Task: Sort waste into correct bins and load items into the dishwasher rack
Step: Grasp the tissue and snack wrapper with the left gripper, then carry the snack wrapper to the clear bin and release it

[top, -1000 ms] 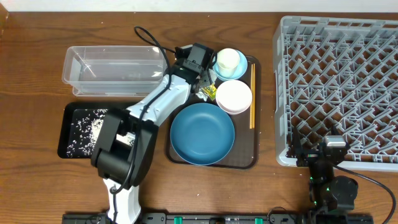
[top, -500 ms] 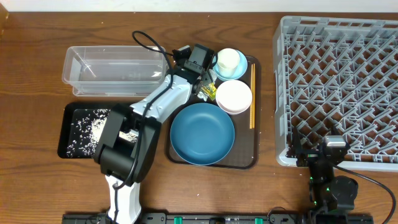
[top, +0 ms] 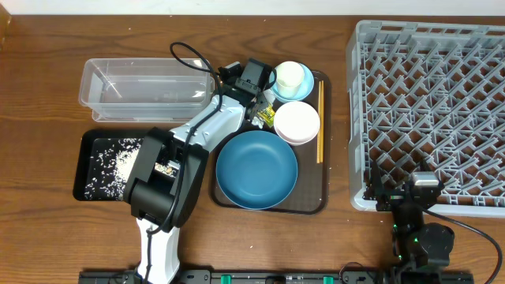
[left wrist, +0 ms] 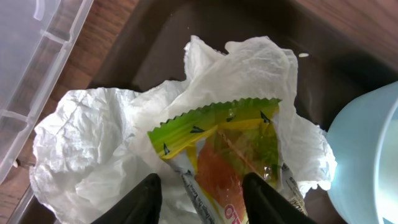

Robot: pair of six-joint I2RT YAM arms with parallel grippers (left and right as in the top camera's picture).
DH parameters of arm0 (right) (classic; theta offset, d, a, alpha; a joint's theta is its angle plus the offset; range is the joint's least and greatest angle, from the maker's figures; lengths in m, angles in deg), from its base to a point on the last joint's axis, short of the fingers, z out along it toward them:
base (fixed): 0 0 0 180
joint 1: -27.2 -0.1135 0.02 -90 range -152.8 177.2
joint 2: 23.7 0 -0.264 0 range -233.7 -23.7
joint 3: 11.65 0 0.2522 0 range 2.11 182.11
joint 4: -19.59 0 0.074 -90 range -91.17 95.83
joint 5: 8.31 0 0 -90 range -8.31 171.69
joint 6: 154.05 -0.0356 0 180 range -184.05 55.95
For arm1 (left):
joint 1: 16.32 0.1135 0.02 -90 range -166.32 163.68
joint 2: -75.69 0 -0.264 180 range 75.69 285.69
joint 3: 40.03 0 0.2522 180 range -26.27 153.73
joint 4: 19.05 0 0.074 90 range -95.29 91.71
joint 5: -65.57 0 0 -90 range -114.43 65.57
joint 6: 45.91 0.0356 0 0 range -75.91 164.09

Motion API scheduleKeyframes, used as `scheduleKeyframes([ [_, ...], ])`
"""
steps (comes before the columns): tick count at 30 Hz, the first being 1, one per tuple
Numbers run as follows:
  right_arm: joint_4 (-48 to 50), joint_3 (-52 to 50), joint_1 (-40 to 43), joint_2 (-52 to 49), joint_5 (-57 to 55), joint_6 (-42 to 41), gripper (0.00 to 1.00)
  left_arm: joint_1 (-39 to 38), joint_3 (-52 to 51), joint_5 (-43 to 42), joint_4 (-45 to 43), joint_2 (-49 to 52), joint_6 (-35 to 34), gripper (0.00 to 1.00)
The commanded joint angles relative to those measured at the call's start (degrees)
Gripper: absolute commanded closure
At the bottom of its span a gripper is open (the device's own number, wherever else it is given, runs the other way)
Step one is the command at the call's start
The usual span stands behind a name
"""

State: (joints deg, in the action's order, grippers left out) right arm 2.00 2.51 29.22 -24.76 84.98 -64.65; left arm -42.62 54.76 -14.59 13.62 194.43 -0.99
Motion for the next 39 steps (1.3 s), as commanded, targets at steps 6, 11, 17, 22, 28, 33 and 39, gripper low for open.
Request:
scheduleKeyframes([
  [6,-0.2,-0.1,0.5,0.0,0.4,0.7,0.01,0.1,0.7,0.7,0.8,-2.5,0.2,0.73],
  [11,-0.2,-0.1,0.5,0.0,0.4,0.7,0.01,0.1,0.7,0.7,1.8,-2.5,0.2,0.78],
  [17,-0.2,-0.1,0.5,0.0,0.4,0.7,0.01,0.1,0.7,0.7,1.9,-2.5,0.2,0.81],
  [22,-0.2,-0.1,0.5,0.0,0.4,0.7,0.01,0.1,0.7,0.7,1.9,-2.5,0.2,0.91],
  [28,-0.2,-0.1,0.5,0.0,0.4,0.7,0.01,0.1,0.7,0.7,2.0,-2.7,0.2,0.94],
  [33,-0.2,-0.1,0.5,0.0,0.4,0.7,0.01,0.1,0.7,-0.9,2.6,-5.9,0.2,0.94],
  [39,-0.2,-0.1,0.5,0.0,0.4,0.7,0.01,0.1,0.7,-0.8,4.7,-13.1,0.2,0.94],
])
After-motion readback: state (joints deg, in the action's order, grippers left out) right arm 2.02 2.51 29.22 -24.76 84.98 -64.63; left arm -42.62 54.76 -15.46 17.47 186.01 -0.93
